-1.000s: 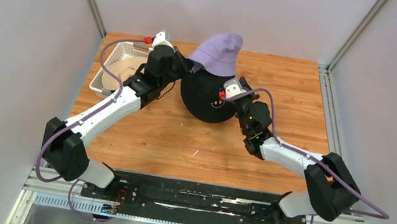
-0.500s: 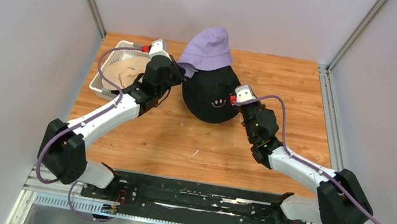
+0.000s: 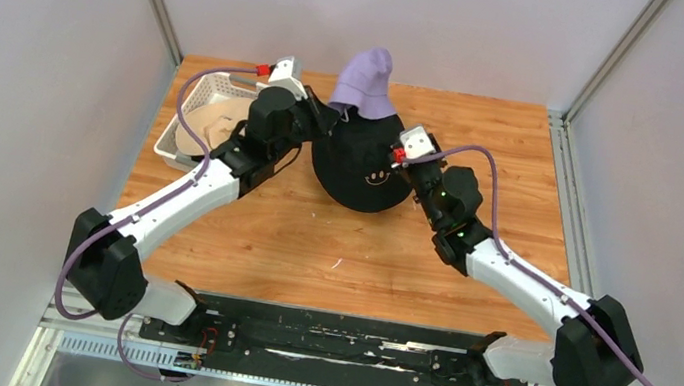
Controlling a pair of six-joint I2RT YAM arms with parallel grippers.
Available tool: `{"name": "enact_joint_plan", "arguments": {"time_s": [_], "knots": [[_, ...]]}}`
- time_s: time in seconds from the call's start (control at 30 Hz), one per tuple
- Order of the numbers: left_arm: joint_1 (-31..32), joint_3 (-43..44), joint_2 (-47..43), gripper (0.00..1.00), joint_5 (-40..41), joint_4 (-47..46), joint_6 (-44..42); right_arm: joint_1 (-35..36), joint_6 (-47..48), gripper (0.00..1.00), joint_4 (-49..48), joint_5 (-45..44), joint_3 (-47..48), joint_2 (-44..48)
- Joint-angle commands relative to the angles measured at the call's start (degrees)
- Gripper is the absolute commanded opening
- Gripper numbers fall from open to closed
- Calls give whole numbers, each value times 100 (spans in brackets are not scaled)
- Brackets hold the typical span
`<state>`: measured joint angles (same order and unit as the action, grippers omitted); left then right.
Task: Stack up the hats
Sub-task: Stack the hat on the hat.
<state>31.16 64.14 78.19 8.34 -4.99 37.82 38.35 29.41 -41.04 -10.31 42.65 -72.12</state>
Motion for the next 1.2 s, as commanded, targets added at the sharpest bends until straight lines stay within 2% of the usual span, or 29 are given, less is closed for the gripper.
{"name": "enact_joint_plan", "arguments": {"time_s": [0.0,0.17,0.37,1.17], "knots": [[111,217,-79,0,-344,-180,-124,32,-139,45,322,735,350,-181],[209,241,-44,0,-405,-170,-137,-55,-208,49,576,1246,641,-393],[267,300,19,0,-480,-175,-156,-58,-260,51,522,1479,767,-571],[545,306,96,0,-506,-177,-170,-93,316,51,-702,977,1538,-1714]]}}
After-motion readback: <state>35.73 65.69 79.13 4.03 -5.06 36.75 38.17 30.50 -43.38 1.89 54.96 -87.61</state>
